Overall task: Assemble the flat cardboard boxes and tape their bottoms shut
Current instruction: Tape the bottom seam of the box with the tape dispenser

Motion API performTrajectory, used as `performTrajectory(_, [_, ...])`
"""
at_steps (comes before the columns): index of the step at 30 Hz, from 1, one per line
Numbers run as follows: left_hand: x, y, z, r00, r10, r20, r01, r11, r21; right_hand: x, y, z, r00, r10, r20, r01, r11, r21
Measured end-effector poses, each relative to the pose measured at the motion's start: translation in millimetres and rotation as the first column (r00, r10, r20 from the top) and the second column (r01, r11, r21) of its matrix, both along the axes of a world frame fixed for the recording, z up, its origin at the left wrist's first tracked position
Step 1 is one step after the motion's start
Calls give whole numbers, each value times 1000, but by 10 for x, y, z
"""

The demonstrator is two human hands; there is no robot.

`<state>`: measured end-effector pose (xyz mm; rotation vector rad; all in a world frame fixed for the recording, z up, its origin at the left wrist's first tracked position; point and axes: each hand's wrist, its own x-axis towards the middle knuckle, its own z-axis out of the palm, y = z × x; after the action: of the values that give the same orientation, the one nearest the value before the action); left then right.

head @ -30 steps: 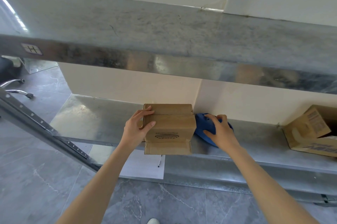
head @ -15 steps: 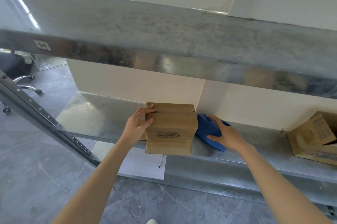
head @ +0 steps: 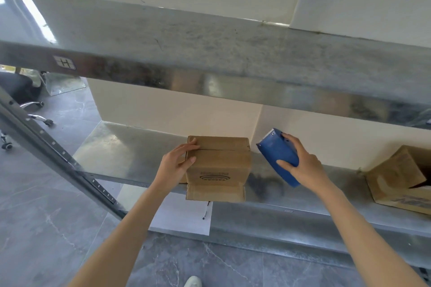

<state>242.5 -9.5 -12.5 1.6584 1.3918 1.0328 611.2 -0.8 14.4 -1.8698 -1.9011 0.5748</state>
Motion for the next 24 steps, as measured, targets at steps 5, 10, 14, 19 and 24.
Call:
performTrajectory(5, [-71, 15, -21, 998, -65, 13, 65, 998, -26, -330, -35, 441, 1000, 3, -6, -3, 997, 81])
performTrajectory(10, [-127, 33, -42, 995, -78, 60, 82, 995, -53, -885, -26, 721, 987, 159, -8, -158, 984, 78])
performTrajectory(14, [-178, 50, -68, 989, -74, 127, 81, 995, -50, -1241, 13, 758, 953, 285, 101, -292, 954, 61])
performTrajectory(19, [-143, 35, -83, 977, -32, 212, 54, 994, -96, -1461, 170, 704, 879, 413, 239, -430, 903, 21])
performTrajectory(24, [-74, 37, -80, 955, 23, 296, 28, 986, -167, -1491, 195, 485, 838, 474, 270, -485, 874, -30])
